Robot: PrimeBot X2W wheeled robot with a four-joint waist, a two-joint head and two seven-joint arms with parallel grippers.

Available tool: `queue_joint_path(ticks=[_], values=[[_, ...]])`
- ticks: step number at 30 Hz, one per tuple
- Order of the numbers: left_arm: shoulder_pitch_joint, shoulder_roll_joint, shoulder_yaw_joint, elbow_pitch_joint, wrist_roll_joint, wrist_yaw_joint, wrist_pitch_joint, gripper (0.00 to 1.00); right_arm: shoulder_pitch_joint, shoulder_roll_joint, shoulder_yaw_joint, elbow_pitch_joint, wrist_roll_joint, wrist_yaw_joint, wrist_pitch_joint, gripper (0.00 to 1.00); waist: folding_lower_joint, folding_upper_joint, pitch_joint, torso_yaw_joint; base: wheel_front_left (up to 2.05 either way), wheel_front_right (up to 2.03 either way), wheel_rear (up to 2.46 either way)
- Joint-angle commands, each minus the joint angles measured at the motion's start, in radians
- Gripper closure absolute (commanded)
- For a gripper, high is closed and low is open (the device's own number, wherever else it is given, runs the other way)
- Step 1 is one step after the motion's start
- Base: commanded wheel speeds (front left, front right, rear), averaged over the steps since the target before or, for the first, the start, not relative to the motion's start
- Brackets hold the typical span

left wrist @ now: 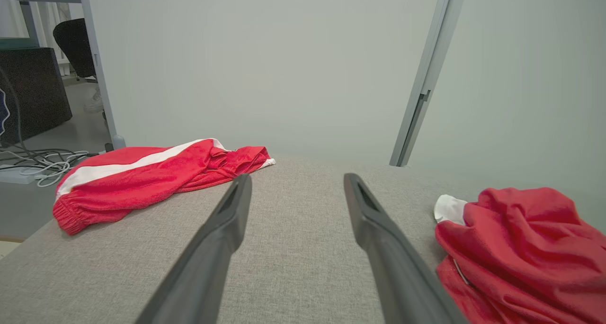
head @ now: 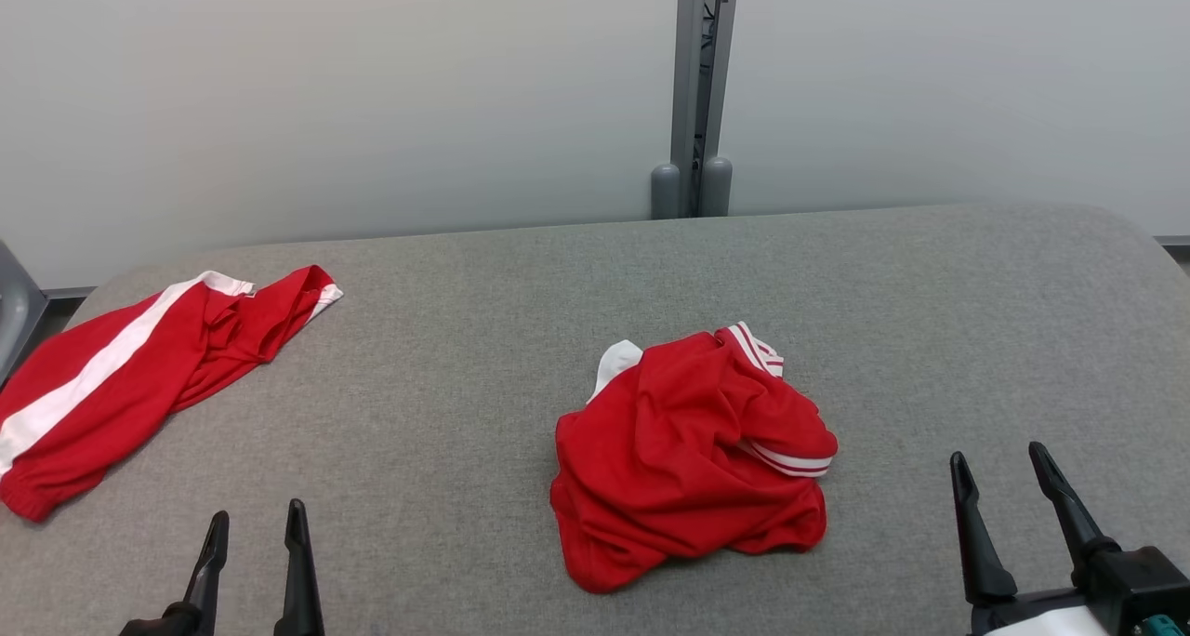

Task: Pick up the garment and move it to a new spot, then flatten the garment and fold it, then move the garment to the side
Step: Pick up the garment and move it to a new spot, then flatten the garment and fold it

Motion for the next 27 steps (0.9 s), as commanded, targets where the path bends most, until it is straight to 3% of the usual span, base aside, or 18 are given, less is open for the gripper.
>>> queue_joint_path(ticks=[1,6,22,27], values=[[0.001,0.001,0.008,-0.004,0.009,-0.008,-0.005,0.00,0.014,-0.001,-0.001,0.004,-0.001,0.000,0.000,0.00,0.0000,0.0000,-0.002,0.002,0.00,0.00,0.00],[0.001,-0.002,0.024,-0.007,0.014,-0.026,-0.005,0.00,0.013,0.001,0.003,0.012,0.001,0.000,0.000,0.00,0.0000,0.0000,-0.010,-0.001,0.00,0.00,0.00],[-0.026,-0.002,0.007,-0.011,0.000,-0.010,-0.005,0.00,0.002,0.003,0.016,0.018,0.012,0.000,0.000,0.00,0.0000,0.0000,0.004,-0.026,0.00,0.00,0.00],[-0.080,-0.003,-0.053,-0.002,0.013,-0.047,-0.004,0.00,-0.021,0.003,0.021,0.013,0.012,0.000,0.000,0.00,0.0000,0.0000,0.026,-0.059,0.00,0.00,0.00]])
